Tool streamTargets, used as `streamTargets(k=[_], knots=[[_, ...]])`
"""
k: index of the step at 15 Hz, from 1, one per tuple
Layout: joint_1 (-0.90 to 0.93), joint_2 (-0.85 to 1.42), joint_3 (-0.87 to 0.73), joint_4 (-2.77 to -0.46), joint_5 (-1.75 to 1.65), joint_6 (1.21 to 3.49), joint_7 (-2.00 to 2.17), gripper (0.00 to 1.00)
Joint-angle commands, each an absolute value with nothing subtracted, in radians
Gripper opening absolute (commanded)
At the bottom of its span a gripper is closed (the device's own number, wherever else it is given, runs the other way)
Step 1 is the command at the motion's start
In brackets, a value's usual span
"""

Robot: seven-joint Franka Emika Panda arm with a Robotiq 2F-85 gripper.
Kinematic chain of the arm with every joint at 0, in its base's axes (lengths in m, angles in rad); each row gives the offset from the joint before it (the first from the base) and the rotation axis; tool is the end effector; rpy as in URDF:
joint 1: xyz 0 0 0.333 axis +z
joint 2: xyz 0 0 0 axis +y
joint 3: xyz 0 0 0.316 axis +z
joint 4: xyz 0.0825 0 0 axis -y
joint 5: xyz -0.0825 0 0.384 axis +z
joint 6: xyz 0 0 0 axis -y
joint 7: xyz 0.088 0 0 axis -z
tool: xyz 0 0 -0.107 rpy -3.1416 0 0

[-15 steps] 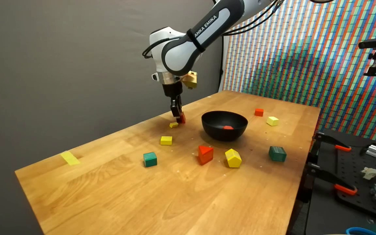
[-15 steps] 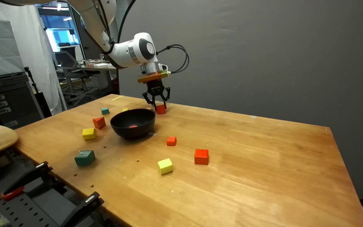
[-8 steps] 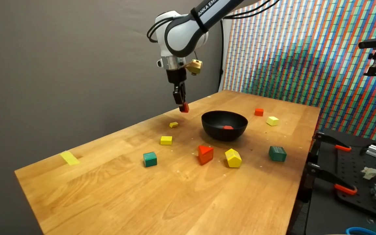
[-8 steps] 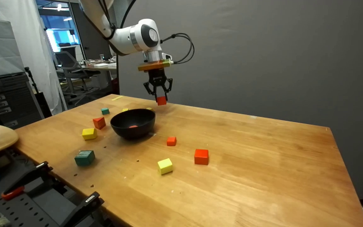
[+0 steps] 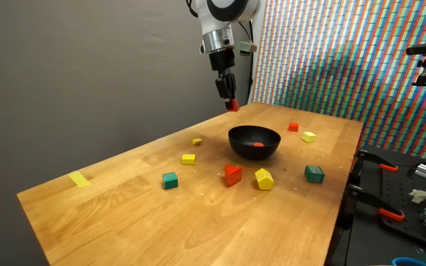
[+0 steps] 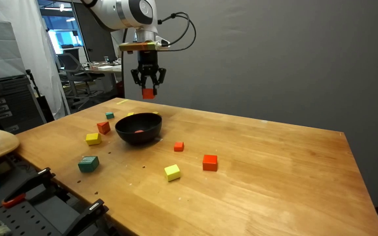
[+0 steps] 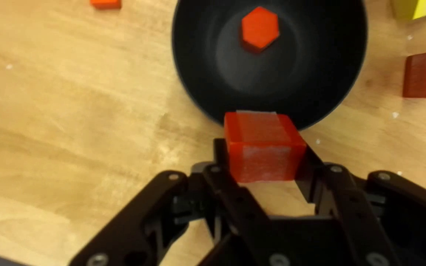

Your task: Pick up all the blocks from the table and put them in the black bowl.

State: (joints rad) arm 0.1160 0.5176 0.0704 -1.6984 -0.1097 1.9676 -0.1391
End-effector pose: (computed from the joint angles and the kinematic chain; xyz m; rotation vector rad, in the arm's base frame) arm 0.6346 0.1084 0.2772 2.9996 0.5700 -0.3757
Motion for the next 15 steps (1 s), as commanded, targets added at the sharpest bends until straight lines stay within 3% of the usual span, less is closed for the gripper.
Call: streamTargets(k=[1, 4, 5, 6, 8, 11, 15], knots=[[0.063, 0.404, 0.09, -1.943, 0.014, 2.095, -0.105, 0.23], [0.059, 0.415, 0.075, -2.026, 0.031, 2.211, -0.092, 0.24], [0.057, 0.414, 0.075, -2.047, 0.031, 2.24, -0.092, 0.29], [0.053, 0.41, 0.079, -2.065, 0.035, 2.26, -0.098, 0.7], [0.055, 0.398, 0.085, -2.083, 0.032, 2.292, -0.102, 0.76], [0.072, 0.358, 0.095, -2.084, 0.007, 2.309, -0.106, 0.99], [0.109, 0.354, 0.106, -2.02, -0.052, 2.315, -0.111, 1.0]])
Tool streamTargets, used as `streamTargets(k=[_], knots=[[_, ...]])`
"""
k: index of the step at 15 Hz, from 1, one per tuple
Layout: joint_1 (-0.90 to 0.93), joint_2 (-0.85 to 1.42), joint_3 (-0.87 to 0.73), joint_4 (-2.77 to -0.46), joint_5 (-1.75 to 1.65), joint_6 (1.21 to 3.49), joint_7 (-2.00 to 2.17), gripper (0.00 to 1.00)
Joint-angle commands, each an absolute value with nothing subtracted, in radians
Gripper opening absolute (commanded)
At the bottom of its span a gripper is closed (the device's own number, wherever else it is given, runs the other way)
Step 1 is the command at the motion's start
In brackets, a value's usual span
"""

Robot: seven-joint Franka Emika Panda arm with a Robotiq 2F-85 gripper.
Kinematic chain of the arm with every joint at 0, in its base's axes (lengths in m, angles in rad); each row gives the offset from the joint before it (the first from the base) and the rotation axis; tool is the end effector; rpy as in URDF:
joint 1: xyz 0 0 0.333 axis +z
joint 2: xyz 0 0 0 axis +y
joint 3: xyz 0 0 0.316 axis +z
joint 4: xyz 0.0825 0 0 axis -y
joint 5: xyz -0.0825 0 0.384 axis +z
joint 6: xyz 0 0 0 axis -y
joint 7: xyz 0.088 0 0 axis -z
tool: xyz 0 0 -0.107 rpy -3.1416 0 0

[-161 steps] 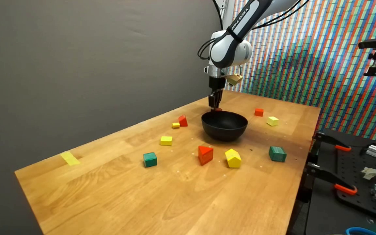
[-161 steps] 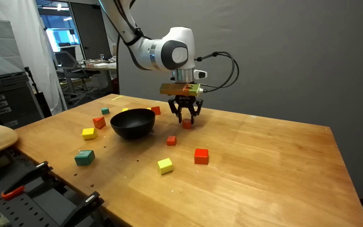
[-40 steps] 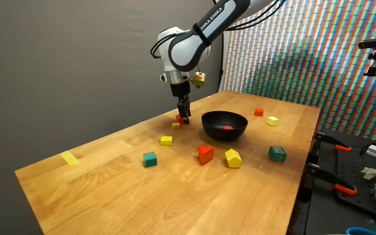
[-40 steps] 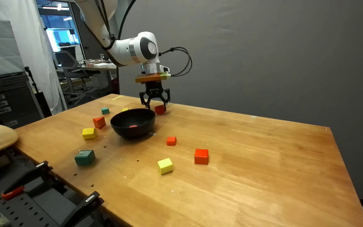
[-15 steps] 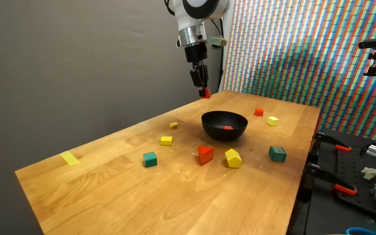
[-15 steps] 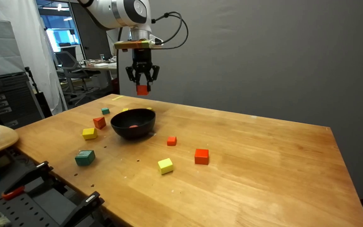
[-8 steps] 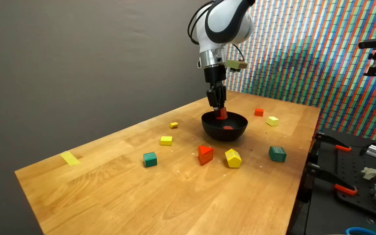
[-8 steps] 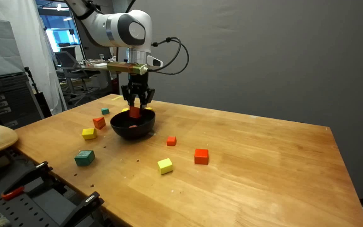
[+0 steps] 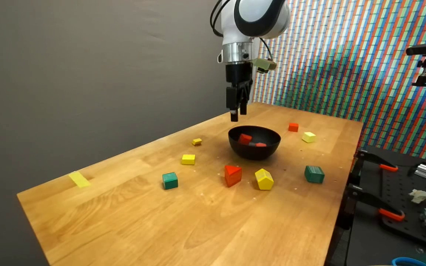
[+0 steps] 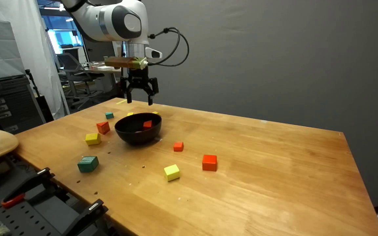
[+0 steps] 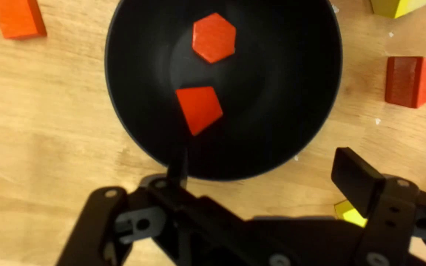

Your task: Pick up all the blocks from the table and put them in the black bowl.

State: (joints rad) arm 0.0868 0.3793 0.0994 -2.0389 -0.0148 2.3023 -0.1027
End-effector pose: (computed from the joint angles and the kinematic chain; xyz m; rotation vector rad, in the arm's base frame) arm 0.5750 0.1070 0.2474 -3.0809 -0.4570 0.1791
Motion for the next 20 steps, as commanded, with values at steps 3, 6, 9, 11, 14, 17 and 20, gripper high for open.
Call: streamTargets(k=[3, 6, 9, 11, 14, 17, 20], knots=[[0.131, 0.431, 0.111, -1.929, -0.091, 2.32, -0.118, 1.0], [0.158, 0.557, 0.097, -1.793, -0.126, 2.31, -0.078, 1.0], [0.177, 0.695, 0.082, -1.628, -0.118, 2.291, -0.027, 1.0], [0.191, 0.778, 0.065, -1.526, -0.12, 2.298, 0.008, 1.0], [0.2, 0.886, 0.047, -1.389, -0.106, 2.272, 0.048, 1.0], [0.211, 0.97, 0.026, -1.287, -0.109, 2.249, 0.088, 0.97], [0.211, 1.015, 0.017, -1.236, -0.1, 2.22, 0.117, 0.74]])
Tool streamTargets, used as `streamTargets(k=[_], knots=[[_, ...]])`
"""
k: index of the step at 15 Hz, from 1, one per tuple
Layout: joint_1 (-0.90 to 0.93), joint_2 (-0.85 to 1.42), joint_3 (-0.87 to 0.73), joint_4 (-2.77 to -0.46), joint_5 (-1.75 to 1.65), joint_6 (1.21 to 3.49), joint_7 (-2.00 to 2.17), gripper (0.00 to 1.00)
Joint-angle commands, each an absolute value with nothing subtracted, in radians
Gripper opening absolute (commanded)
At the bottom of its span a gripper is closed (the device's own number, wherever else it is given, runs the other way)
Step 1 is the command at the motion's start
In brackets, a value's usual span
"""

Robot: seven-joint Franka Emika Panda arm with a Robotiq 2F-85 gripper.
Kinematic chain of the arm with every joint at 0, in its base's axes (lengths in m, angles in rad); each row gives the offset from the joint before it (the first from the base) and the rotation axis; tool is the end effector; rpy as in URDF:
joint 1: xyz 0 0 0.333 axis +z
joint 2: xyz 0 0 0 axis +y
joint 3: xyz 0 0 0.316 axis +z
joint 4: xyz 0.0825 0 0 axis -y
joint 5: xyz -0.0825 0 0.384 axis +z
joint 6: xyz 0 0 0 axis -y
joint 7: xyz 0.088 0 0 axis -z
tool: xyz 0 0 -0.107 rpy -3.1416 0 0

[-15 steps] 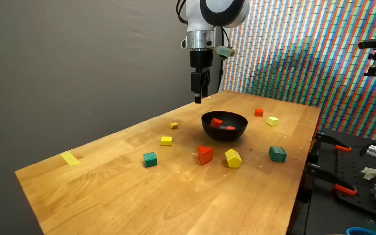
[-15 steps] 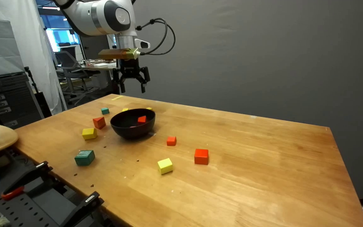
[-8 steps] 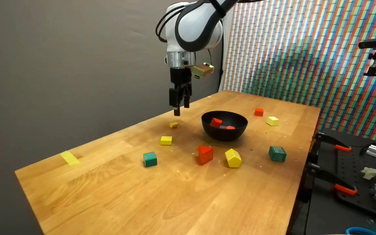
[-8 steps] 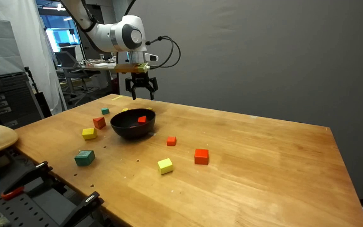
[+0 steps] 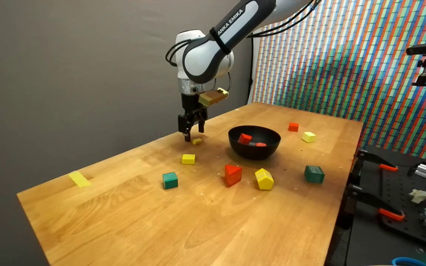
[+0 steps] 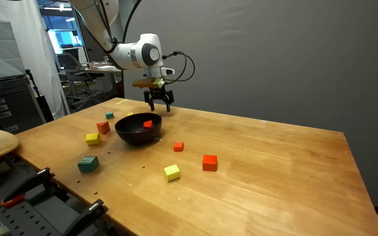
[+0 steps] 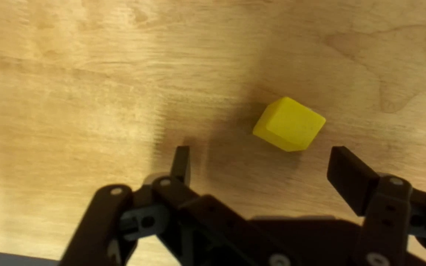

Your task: Pick up all the blocks from the table and put them in the black bowl.

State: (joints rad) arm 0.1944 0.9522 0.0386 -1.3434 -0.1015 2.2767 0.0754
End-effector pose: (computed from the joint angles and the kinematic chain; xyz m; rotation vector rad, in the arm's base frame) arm 0.7157 0.1611 0.1479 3.0775 0.3216 -0.0166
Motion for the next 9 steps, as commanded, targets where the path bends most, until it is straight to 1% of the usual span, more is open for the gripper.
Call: streamTargets(k=[1, 2, 4, 5, 7, 8, 9], knots=[[0.212, 1.022, 0.015, -1.227, -0.099, 2.209, 0.125, 0.65], [0.211, 1.024, 0.015, -1.227, -0.097, 2.206, 0.133, 0.55], [0.215, 1.008, 0.018, -1.236, -0.095, 2.2, 0.144, 0.53], [0.218, 1.001, 0.019, -1.241, -0.095, 2.197, 0.152, 0.48], [0.222, 0.989, 0.017, -1.255, -0.096, 2.2, 0.167, 0.5], [0.223, 0.984, 0.016, -1.263, -0.096, 2.202, 0.173, 0.47], [0.223, 0.976, 0.016, -1.273, -0.095, 2.203, 0.179, 0.5]])
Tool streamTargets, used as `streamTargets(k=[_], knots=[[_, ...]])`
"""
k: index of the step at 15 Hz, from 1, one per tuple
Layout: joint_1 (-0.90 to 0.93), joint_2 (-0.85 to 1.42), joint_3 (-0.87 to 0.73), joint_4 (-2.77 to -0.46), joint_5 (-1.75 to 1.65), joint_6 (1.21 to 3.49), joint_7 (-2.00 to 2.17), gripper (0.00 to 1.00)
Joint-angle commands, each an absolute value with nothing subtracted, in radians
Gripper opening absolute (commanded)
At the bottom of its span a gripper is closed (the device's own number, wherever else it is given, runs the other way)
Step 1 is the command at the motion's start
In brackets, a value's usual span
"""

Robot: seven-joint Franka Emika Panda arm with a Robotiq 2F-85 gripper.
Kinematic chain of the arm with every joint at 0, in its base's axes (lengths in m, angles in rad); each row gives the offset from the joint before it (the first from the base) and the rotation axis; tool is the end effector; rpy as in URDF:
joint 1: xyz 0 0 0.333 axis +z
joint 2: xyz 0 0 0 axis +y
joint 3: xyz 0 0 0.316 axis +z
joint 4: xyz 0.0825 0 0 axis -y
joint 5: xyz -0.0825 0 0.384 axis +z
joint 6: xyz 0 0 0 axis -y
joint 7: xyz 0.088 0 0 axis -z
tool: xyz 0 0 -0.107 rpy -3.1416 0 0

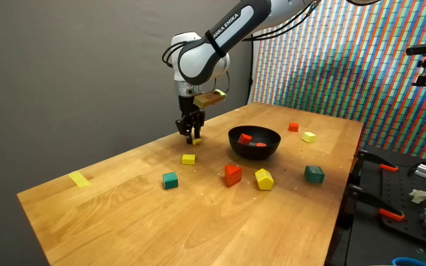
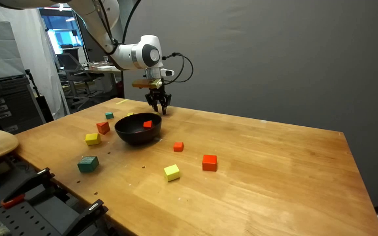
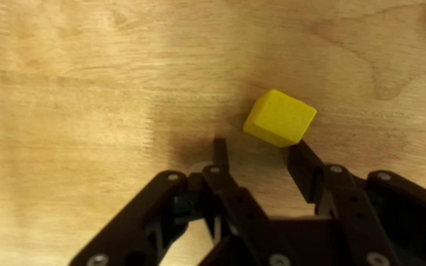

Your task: Pick up all the blocks from the table and put them in the black bowl.

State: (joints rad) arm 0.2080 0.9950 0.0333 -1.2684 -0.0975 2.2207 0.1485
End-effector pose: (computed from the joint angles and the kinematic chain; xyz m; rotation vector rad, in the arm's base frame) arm 0.7223 0.1684 0.1438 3.0784 0.2141 -0.0491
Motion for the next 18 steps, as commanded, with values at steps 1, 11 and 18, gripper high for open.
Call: streamTargets(k=[1, 11, 18], knots=[[0.222, 0.97, 0.014, -1.283, -0.095, 2.206, 0.187, 0.51], [0.206, 0.944, 0.032, -1.33, -0.052, 2.192, 0.225, 0.23], [0.197, 0.86, 0.047, -1.428, -0.017, 2.22, 0.211, 0.13]])
